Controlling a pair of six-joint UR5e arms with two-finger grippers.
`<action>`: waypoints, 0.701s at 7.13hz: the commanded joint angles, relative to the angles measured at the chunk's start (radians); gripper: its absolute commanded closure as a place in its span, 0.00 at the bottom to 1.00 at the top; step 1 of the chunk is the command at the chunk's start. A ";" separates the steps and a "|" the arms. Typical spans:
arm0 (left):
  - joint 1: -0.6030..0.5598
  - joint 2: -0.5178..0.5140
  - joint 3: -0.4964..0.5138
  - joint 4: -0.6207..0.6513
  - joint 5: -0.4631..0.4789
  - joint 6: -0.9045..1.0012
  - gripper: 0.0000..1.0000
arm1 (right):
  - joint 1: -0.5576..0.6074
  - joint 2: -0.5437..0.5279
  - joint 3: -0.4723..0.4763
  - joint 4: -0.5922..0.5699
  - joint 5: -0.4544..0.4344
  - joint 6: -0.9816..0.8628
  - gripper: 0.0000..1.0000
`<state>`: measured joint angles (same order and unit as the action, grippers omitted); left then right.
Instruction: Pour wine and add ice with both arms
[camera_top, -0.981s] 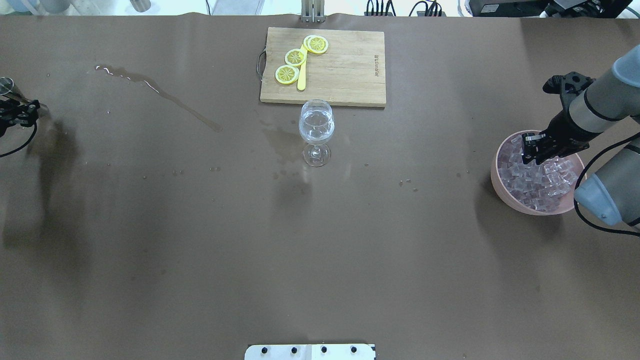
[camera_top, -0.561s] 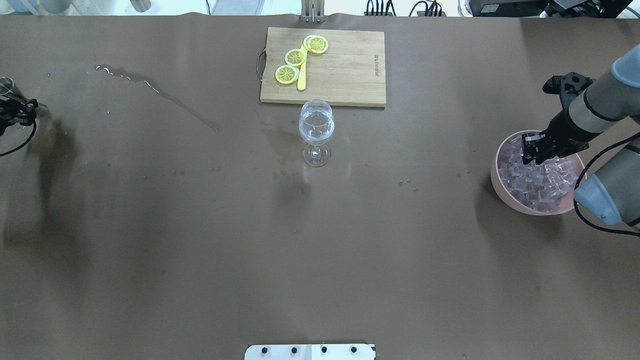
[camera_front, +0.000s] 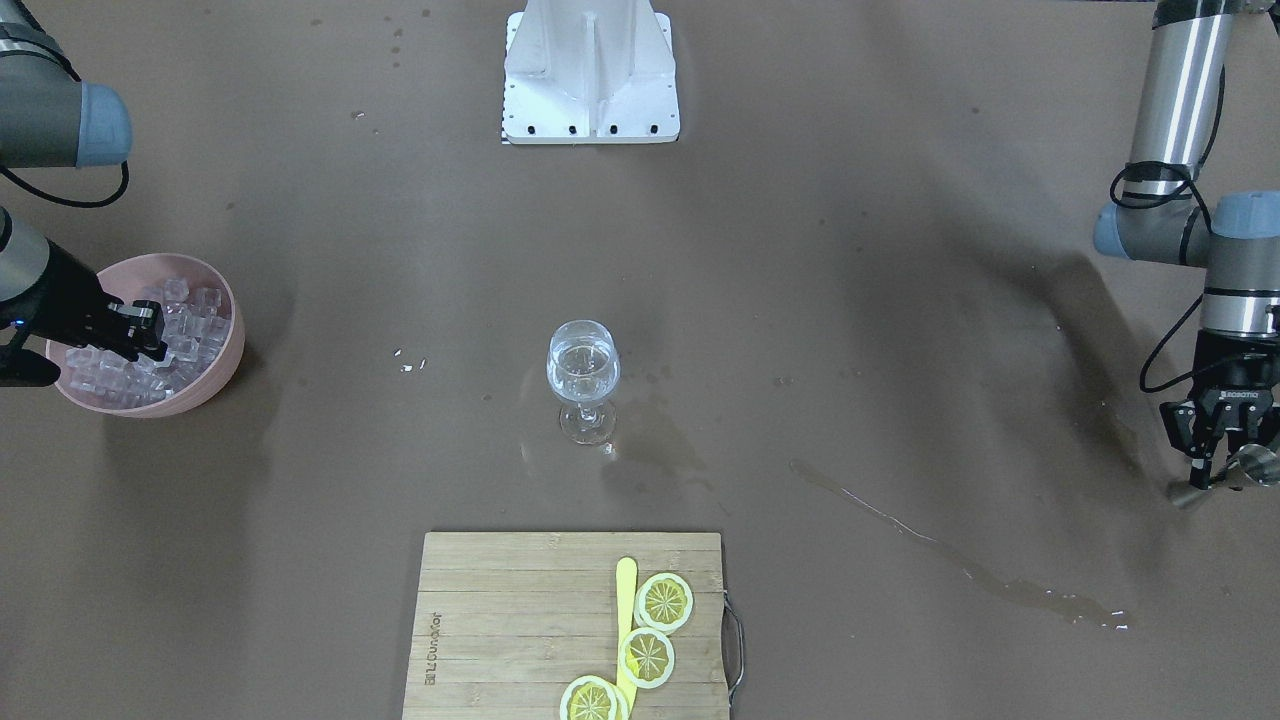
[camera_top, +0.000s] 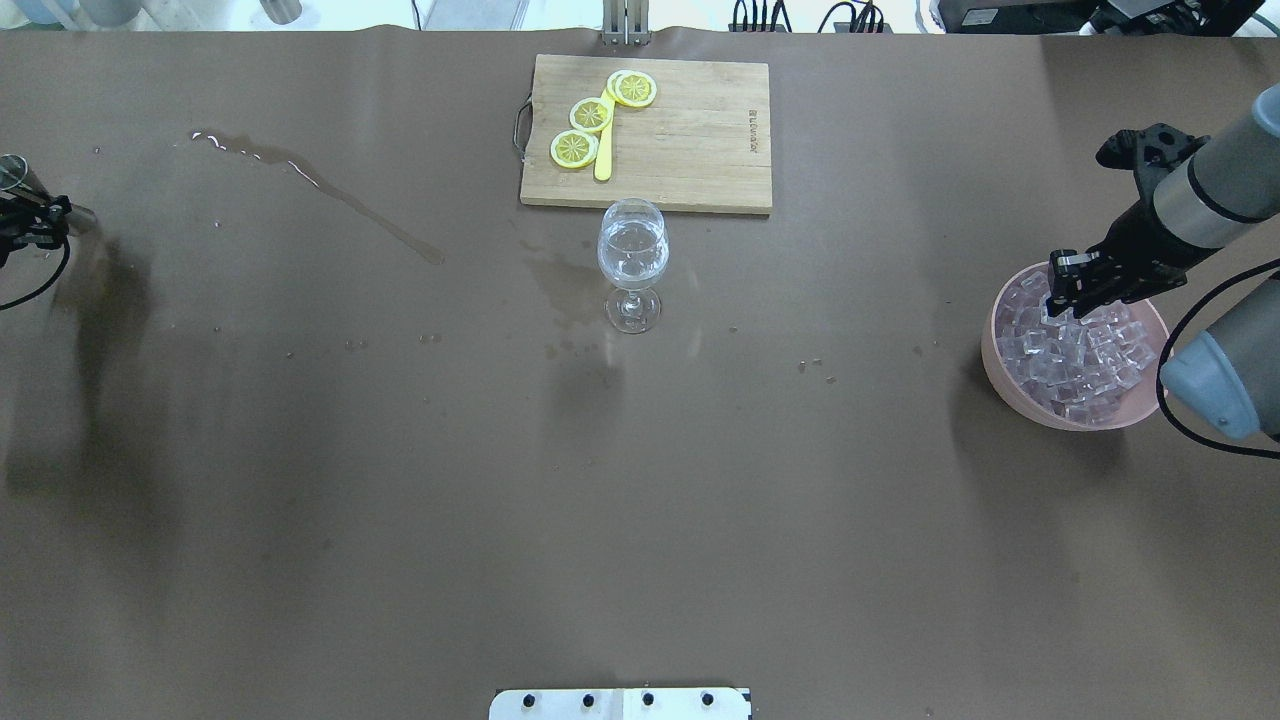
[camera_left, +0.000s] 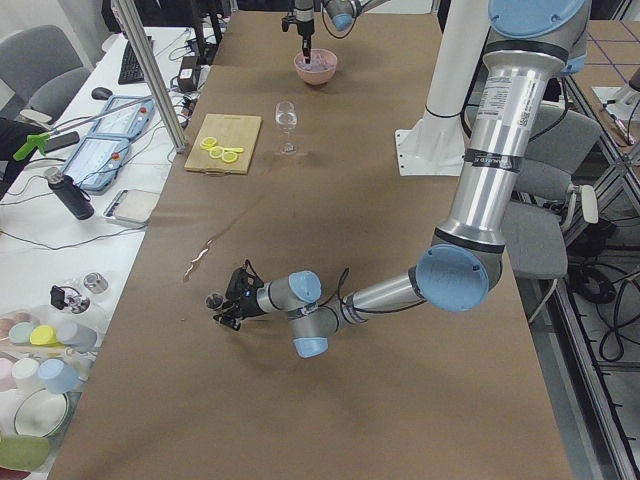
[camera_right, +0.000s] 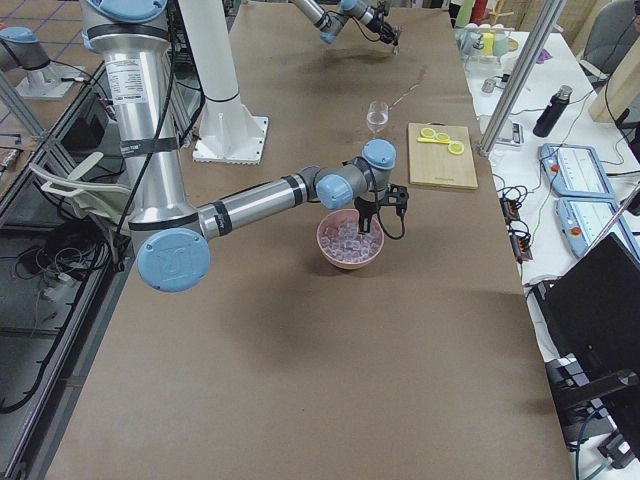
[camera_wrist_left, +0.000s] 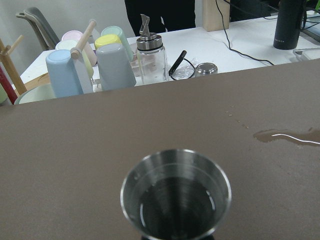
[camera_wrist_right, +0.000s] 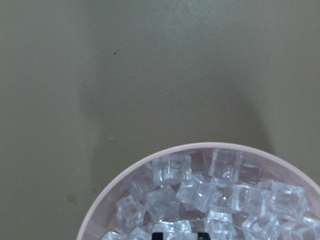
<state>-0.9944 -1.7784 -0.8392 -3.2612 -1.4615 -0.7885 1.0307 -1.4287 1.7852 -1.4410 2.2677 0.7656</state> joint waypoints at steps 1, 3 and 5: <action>-0.001 -0.006 0.002 0.000 0.001 0.000 0.57 | 0.015 0.002 0.092 -0.100 0.001 0.000 0.74; -0.001 -0.006 0.006 0.000 0.001 -0.002 0.62 | 0.029 0.002 0.138 -0.131 0.001 0.000 0.74; -0.003 -0.007 0.006 0.000 0.001 -0.002 0.71 | 0.043 0.002 0.141 -0.131 0.001 0.000 0.74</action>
<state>-0.9961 -1.7849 -0.8335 -3.2612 -1.4604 -0.7899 1.0659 -1.4266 1.9212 -1.5695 2.2688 0.7655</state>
